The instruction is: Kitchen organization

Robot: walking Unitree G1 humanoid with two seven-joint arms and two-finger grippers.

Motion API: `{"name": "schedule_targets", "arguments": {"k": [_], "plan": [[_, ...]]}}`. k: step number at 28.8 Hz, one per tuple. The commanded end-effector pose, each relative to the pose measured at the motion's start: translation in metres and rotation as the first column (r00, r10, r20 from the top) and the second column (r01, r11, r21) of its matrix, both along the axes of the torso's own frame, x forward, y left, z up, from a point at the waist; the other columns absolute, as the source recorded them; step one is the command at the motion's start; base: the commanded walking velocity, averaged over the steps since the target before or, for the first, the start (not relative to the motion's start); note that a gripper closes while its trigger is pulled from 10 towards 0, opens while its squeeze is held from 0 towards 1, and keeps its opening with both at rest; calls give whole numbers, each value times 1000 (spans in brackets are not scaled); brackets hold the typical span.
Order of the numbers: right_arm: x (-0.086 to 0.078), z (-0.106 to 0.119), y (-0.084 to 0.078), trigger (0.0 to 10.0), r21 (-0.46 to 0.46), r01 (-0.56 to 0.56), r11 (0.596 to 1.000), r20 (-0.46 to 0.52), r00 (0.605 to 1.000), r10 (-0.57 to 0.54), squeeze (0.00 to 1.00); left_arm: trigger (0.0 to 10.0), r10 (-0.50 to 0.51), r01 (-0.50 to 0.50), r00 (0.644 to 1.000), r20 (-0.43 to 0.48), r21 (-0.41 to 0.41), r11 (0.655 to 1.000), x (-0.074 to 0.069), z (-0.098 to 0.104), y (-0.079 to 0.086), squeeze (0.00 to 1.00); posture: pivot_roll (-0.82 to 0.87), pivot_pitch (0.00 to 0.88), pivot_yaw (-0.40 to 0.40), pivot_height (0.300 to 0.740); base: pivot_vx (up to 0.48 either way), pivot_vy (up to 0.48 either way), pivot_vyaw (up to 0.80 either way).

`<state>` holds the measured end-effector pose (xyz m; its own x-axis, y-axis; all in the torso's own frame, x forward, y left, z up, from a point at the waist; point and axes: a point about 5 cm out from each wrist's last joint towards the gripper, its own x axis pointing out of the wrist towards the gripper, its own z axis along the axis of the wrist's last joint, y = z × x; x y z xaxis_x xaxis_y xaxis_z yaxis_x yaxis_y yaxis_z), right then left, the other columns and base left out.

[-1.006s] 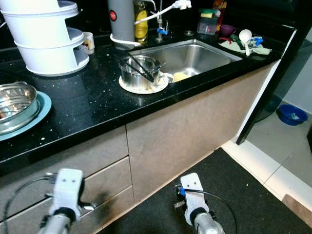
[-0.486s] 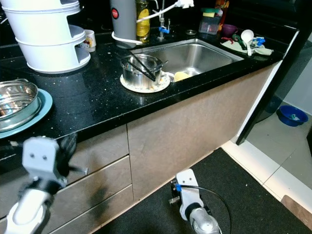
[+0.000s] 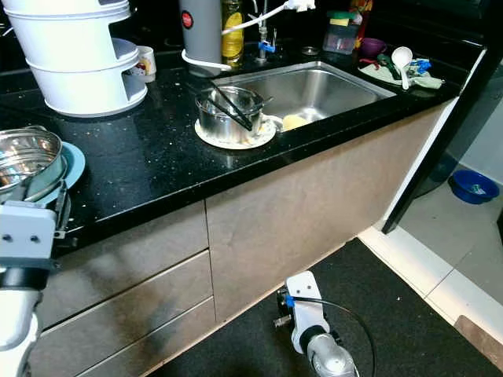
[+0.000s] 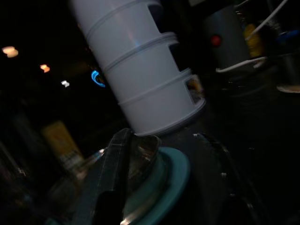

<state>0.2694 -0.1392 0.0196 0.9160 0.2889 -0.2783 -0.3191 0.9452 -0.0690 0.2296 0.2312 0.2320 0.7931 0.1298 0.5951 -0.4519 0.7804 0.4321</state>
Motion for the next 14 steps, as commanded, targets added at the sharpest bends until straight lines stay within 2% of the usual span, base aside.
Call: {"name": "schedule_targets", "arguments": {"k": [1,4,5,6,7,14], "plan": [[-1,-2,-1,10000,11,3,1000,-8,1000,-3,0,10000,62,-63,998,28,50,997,-2,7,4,1000,9,135,-74,740,0,0,0],[0,-1,0,10000,13,3,1000,-5,1000,-3,0,10000,102,-105,994,44,71,992,-1,10,8,1000,10,136,-74,740,0,0,0],[0,-1,1,10000,15,0,1000,-5,1000,0,0,10000,124,-128,991,51,83,988,1,12,13,114,12,138,-78,740,0,0,0],[0,-1,1,10000,16,-1,1000,-6,1000,2,0,10000,130,-134,990,52,85,987,3,13,15,114,12,138,-78,740,0,0,0],[0,-2,2,10000,17,-5,1000,-8,1000,5,0,10000,132,-136,990,48,87,987,5,14,16,0,12,138,-80,740,0,0,0],[2,-2,5,10000,19,-18,1000,-11,1000,18,0,10000,131,-128,991,-33,84,988,24,12,22,0,11,135,-83,740,0,0,0]]}}
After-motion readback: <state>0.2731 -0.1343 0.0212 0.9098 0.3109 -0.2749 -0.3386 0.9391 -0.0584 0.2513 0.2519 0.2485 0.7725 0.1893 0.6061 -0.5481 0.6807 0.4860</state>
